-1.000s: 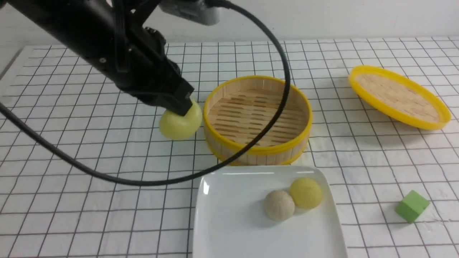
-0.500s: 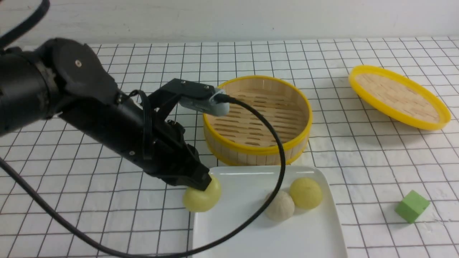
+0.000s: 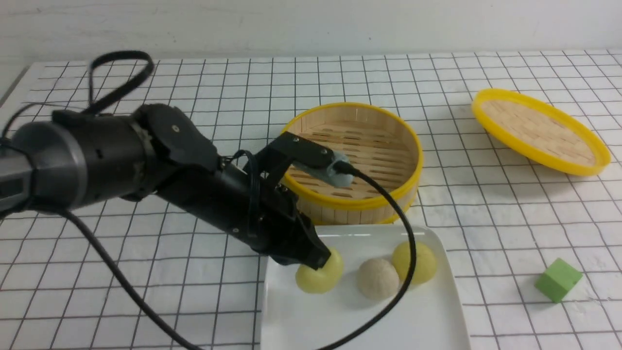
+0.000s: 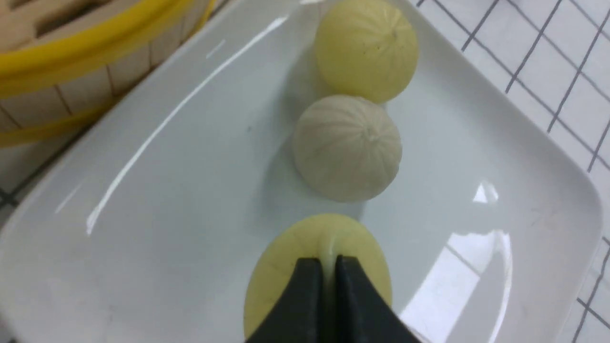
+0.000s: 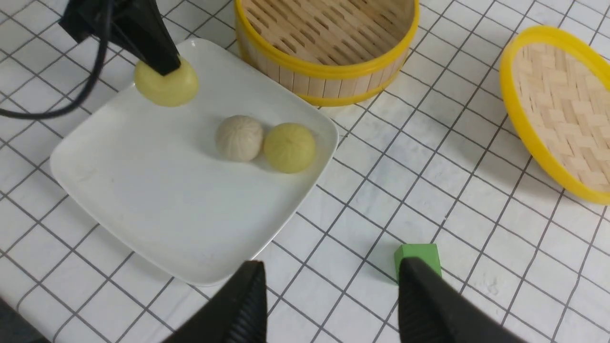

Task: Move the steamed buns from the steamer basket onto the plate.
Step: Use the left arm to put the steamed stuffed bun into the plate

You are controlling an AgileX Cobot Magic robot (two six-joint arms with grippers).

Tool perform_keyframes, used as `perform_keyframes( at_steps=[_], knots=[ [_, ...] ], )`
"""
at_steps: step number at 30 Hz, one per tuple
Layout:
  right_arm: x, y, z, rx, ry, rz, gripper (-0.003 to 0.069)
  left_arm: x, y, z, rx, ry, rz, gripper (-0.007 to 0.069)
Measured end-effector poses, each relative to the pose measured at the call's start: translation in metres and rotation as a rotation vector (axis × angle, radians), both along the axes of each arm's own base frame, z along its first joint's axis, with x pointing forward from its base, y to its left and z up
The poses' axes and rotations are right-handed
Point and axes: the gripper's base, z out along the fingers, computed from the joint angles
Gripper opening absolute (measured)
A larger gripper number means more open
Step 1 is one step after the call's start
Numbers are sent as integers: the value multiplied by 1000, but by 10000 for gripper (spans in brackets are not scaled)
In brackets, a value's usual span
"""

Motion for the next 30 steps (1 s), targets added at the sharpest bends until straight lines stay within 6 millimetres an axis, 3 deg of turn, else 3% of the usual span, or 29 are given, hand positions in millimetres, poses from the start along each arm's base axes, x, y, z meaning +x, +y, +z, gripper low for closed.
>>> perform_keyframes(
  at_steps=[3, 16, 30],
  knots=[
    [0, 0, -1, -5, 8, 1, 384, 5, -1, -12, 26, -2, 13, 21],
    [-2, -1, -2, -14, 25, 2, 384, 10, 0, -13, 40, -48, 31, 43],
    [-2, -1, -2, -14, 25, 2, 384, 6, 0, -13, 37, -7, 0, 370]
  ],
)
